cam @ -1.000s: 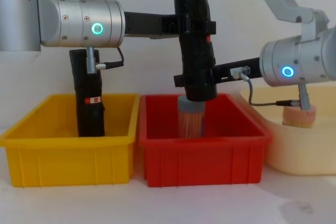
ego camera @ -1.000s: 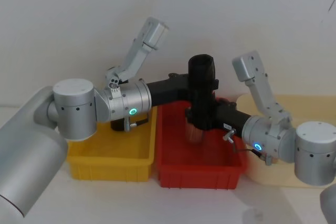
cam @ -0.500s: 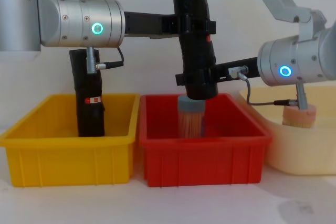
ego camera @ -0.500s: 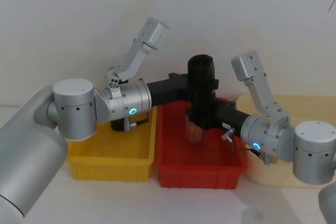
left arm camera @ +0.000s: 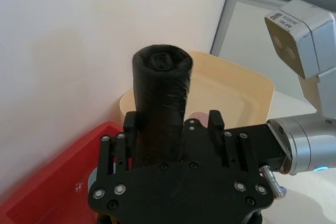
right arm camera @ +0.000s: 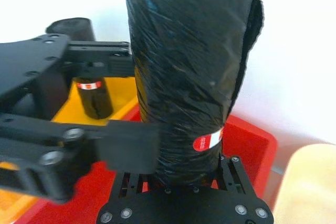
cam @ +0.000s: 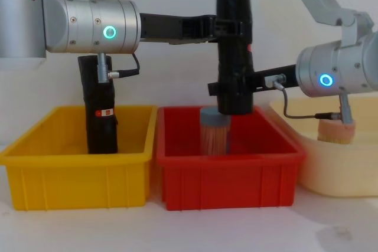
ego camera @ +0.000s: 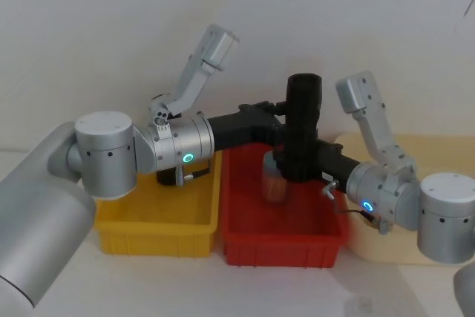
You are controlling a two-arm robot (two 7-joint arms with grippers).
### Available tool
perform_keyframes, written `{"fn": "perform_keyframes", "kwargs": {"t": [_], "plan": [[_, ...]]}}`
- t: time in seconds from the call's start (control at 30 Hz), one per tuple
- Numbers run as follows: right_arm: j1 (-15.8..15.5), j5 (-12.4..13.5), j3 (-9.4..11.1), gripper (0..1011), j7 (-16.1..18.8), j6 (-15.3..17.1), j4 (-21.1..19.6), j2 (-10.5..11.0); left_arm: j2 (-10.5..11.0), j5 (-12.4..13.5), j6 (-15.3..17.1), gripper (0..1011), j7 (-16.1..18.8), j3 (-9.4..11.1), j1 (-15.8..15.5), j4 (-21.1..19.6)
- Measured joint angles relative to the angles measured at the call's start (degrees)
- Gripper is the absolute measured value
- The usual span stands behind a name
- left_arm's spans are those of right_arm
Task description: Pick up the garbage bag with the one hand and transfer it to the other hand.
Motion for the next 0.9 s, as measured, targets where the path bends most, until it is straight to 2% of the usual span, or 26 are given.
{"fn": "perform_keyframes", "kwargs": {"t": [0.07,0.1,0.27,0.6,0.9], "plan": [[-0.3,0.0,0.4,590,-1.1,0.3,-0.2,0.0,0.0,0.0,0.0,818,0.0,0.0,0.0,0.0],[-0.3,0.0,0.5,590,-1.5,0.3,-0.3,0.0,0.0,0.0,0.0,870,0.0,0.0,0.0,0.0],[-0.8,-0.3,1.5,590,-4.0,0.8,-0.7,0.0,0.0,0.0,0.0,1000,0.0,0.0,0.0,0.0],[-1.4,-1.7,3.8,590,-9.4,0.9,-1.3,0.0,0.0,0.0,0.0,1000,0.0,0.0,0.0,0.0],[-1.7,-3.5,6.5,590,-15.1,-0.2,-1.9,-0.1,0.0,0.0,0.0,1000,0.1,0.0,0.0,0.0]]}}
